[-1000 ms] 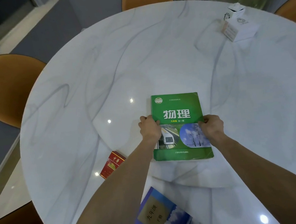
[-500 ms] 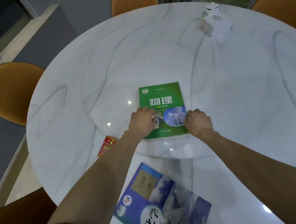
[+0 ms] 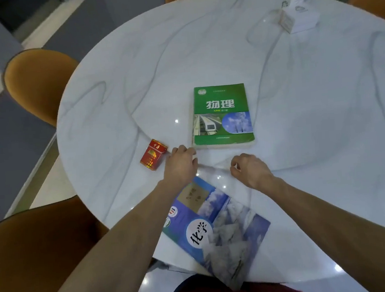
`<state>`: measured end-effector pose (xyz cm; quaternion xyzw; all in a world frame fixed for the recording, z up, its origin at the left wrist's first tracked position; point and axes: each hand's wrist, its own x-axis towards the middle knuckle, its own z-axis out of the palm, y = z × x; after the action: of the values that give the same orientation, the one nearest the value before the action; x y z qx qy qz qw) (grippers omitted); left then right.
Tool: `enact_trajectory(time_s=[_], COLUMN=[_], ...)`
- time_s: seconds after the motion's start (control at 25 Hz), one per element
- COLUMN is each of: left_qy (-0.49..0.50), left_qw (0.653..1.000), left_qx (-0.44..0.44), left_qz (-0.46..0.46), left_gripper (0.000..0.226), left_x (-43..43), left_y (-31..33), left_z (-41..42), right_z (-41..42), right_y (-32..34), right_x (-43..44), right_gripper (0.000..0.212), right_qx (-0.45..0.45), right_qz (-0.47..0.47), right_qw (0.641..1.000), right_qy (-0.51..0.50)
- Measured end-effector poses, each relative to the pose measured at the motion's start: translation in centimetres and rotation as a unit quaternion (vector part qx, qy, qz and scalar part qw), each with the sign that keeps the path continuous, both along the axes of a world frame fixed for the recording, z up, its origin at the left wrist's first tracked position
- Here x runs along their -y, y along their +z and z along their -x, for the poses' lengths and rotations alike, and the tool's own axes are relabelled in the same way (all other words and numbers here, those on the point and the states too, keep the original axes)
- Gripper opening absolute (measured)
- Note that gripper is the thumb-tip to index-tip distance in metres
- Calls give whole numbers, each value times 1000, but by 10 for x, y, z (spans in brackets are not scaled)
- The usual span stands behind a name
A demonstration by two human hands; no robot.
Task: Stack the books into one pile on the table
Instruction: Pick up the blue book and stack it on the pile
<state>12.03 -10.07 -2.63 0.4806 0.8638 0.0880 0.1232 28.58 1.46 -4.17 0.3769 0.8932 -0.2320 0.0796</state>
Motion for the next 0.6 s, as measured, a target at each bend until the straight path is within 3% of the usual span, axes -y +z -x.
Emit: enact_trajectory(time_s=[0.4, 0.48, 0.6], left_qy=[222, 301, 424], left_qw=[968, 936, 858], left_qx=[118, 182, 276], left_qz=[-2, -29, -91], left_gripper=[30, 31, 40], left_x=[124, 139, 152], left_y=[-40, -46, -54], left_z=[-42, -57, -77], right_z=[-6, -6, -3], right_y=[-34, -39, -45], right_x=[59, 64, 69], right_gripper=[47, 50, 48], right_qx=[105, 113, 96], right_qz=[23, 24, 35], right_qw=[994, 993, 995], right_qy=[31, 13, -21])
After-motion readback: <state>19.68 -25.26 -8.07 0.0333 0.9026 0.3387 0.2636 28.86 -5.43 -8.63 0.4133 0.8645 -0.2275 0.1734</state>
